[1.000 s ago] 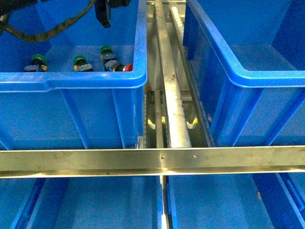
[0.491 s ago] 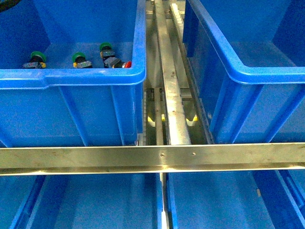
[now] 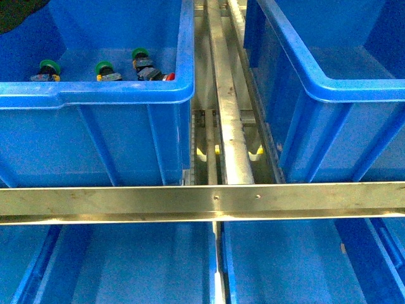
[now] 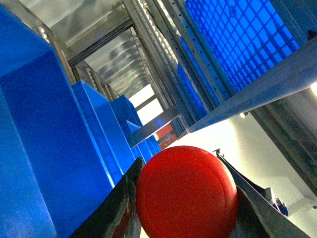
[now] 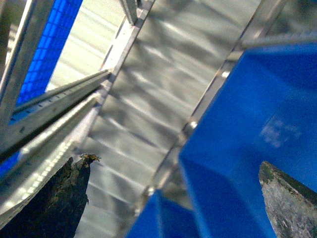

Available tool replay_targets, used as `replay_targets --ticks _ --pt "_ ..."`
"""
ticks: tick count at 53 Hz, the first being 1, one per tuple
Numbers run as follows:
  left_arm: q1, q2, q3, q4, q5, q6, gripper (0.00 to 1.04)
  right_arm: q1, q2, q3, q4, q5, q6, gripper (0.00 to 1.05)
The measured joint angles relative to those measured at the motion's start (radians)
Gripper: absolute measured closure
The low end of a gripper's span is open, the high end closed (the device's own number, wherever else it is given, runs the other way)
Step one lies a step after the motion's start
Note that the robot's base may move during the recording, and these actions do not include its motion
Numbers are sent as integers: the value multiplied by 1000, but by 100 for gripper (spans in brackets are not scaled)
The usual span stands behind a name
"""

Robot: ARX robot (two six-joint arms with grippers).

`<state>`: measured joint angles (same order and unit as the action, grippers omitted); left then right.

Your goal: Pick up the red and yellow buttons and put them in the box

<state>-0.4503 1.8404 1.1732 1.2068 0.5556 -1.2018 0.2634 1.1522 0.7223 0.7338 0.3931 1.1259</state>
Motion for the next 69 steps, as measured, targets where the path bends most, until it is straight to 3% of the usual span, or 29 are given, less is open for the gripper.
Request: replay_targets --ticks 12,36,69 --pt "-7 0 -2 14 -23 -7 72 123 134 33 84 94 157 6" --pt "-54 -2 -18 18 -38 -8 72 280 228 177 141 143 201 6" --pt "-64 -16 -47 -32 -61 7 72 319 231 167 156 166 213 6"
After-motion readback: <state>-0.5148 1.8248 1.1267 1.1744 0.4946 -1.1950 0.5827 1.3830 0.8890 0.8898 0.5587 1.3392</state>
